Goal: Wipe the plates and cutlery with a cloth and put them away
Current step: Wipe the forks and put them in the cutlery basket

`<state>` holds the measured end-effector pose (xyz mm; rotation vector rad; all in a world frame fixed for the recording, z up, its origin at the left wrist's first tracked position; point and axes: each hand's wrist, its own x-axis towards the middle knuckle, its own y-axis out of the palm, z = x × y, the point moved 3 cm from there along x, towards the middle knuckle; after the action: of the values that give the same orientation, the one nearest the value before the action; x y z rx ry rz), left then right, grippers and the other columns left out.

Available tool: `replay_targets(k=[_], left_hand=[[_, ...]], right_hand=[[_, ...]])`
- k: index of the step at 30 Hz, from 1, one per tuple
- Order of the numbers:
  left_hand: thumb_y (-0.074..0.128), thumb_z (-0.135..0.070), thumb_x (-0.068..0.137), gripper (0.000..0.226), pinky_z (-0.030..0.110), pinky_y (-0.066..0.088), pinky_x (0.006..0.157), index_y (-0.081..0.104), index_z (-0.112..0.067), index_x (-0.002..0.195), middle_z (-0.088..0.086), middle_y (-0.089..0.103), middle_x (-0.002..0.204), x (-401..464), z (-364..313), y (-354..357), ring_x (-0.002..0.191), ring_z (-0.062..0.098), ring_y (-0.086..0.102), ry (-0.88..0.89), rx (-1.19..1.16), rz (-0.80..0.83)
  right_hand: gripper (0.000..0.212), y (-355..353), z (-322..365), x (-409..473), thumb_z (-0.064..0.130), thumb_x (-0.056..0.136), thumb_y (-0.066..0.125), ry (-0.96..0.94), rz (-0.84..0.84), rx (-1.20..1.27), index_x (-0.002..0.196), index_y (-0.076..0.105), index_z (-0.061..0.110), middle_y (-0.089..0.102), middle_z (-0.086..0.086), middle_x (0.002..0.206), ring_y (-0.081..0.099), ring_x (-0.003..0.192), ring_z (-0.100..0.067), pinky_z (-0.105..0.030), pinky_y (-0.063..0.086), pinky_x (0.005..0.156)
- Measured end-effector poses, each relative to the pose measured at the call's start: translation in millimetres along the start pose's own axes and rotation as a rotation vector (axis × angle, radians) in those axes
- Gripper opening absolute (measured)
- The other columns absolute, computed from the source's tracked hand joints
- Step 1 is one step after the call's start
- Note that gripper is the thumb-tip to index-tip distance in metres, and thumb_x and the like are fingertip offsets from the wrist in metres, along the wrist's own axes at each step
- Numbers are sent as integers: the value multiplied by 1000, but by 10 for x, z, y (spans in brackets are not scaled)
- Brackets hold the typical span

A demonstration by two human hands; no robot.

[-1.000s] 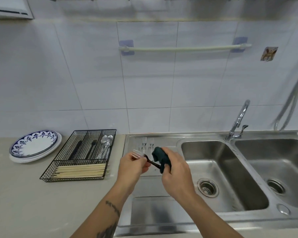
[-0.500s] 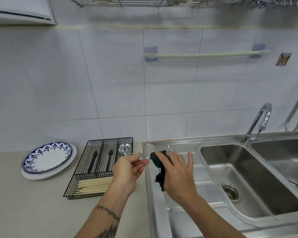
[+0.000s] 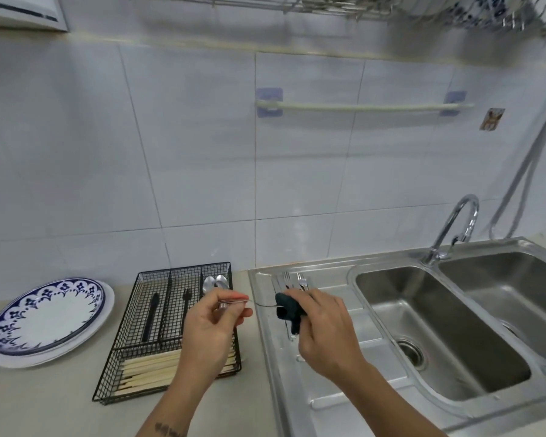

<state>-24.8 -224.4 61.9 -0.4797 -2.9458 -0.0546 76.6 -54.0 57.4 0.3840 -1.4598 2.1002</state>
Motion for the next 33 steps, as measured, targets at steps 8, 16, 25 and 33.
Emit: replay_targets(k=[8, 16, 25, 33], left_hand=[[52, 4, 95, 11, 28, 58, 61, 63, 6, 94, 21, 71, 86, 148, 150, 146, 71, 27, 73, -265, -318, -95], [48, 3, 95, 11, 31, 60, 63, 57, -1, 93, 14, 72, 72, 157, 362, 73, 70, 26, 74, -540, -552, -163], [52, 1, 95, 9, 30, 61, 67, 61, 1, 95, 15, 71, 78, 143, 464, -40, 72, 23, 72, -572, -583, -219], [53, -4, 98, 13, 29, 60, 68, 63, 3, 100, 16, 72, 80, 173, 544, -162, 77, 24, 71, -605, -608, -260]], right_hand=[[90, 316, 290, -47, -5, 69, 60, -146, 72, -44, 148, 35, 29, 42, -13, 147, 41, 136, -31, -42, 40, 109], [102, 539, 144, -160, -6, 59, 66, -48, 169, -135, 152, 30, 20, 31, -13, 154, 28, 144, -32, -57, 29, 114], [99, 581, 144, -194, -4, 59, 64, -75, 219, -157, 150, 33, 21, 40, -12, 146, 36, 139, -33, -60, 33, 110], [101, 681, 203, -103, -4, 59, 68, -173, 257, -154, 150, 33, 23, 43, -9, 144, 40, 136, -30, -54, 35, 109]])
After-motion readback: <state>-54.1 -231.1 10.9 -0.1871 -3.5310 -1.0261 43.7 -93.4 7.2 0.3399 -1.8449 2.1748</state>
